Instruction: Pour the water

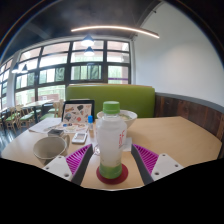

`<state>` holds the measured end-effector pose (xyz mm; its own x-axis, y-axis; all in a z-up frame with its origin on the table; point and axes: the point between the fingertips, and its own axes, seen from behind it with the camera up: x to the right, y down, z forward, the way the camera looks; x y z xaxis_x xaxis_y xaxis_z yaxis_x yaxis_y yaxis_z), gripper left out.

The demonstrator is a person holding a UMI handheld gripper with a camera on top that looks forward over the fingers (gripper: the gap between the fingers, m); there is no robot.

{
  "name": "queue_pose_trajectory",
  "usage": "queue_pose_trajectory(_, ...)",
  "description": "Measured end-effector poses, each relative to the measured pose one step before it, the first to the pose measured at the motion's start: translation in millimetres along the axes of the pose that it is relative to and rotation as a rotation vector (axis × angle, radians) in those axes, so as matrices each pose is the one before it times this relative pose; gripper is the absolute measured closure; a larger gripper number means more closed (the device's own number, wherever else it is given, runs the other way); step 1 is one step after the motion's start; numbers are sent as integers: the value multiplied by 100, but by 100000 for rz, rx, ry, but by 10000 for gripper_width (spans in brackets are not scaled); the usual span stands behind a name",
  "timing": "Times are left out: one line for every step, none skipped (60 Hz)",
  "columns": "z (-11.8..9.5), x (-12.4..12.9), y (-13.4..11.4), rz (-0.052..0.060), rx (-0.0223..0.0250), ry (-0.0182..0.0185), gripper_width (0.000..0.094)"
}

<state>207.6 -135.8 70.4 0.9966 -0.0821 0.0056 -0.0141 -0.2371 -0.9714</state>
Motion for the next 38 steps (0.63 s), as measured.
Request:
queue_pose_trajectory(-309,357,54,143,-285,721,96)
queue_pose_trajectory(-927,220,-174,43,23,760,101)
queue_pose_trajectory(-356,152,-69,153,119,816,105)
queue_pose_trajectory(-426,125,-128,249,150,702,106)
queue_pose_trajectory(-479,83,-133,386,162,626,107)
queue_pose_trajectory(-487,44,-171,494,334,451,104)
queue_pose_trajectory(-625,144,-218,539,346,178,104)
queue_pose_trajectory(-1178,-134,-200,602,336,189,102)
queue_pose_trajectory(-420,-47,-50,511,11,210,102)
queue_pose_trajectory(-458,-40,-59,666,-47,89,103)
queue_pose_trajectory(-506,-118,-76,624,-29,-140,105)
queue_pose_trajectory(-519,-143,-81,582,-58,-282,104)
queue_pose_trajectory(-509,-184,-62,490,40,-315,105)
queue_pose_trajectory(-518,-171,-92,472,201,-253,106)
queue_pose_trajectory(-1378,19,-217,382,400,-248,108)
queue_pose_trajectory(-1494,-392,-135,495,316,-161,109)
queue_pose_trajectory(-455,-129,14,367,-114,-64,110)
queue_pose_trajectory(-443,-149,104,280,-342,-59,110)
queue_pose_trajectory(-455,-120,131,289,-504,41,110)
queue_pose_trajectory(-462,-107,139,204,-533,80,109)
queue_pose_trajectory(-437,-139,135,83,-333,-53,111)
queue_pose_trajectory(-406,-194,111,-63,-83,-266,111)
queue_pose_trajectory(-714,-119,94,-238,208,-536,114)
queue_pose_trajectory(-1536,-461,91,-149,365,-455,114)
queue_pose_trajectory(-414,-232,-9,-134,236,-382,114)
queue_pose_trajectory(-318,-173,37,-42,88,-199,115)
queue_pose_trajectory(-323,-121,74,-21,-72,-70,114)
queue_pose_trajectory(-304,-98,83,-14,-84,-30,115)
queue_pose_trajectory(-287,-99,66,-11,79,-38,113)
queue_pose_trajectory(139,-143,137,-121,365,-167,113)
queue_pose_trajectory(-451,-134,14,-54,154,-16,116)
queue_pose_trajectory(-846,-157,110,63,240,17,116)
queue_pose_trajectory(-259,-63,-25,-28,287,-5,113)
queue_pose_trajectory(-199,-68,17,-1,106,60,108)
queue_pose_trajectory(-224,-33,45,-65,-7,54,107)
queue_pose_trajectory(-152,-76,52,-112,2,45,111)
queue_pose_trajectory(-112,-77,16,-51,106,0,110)
queue_pose_trajectory(-107,-78,35,70,118,61,111)
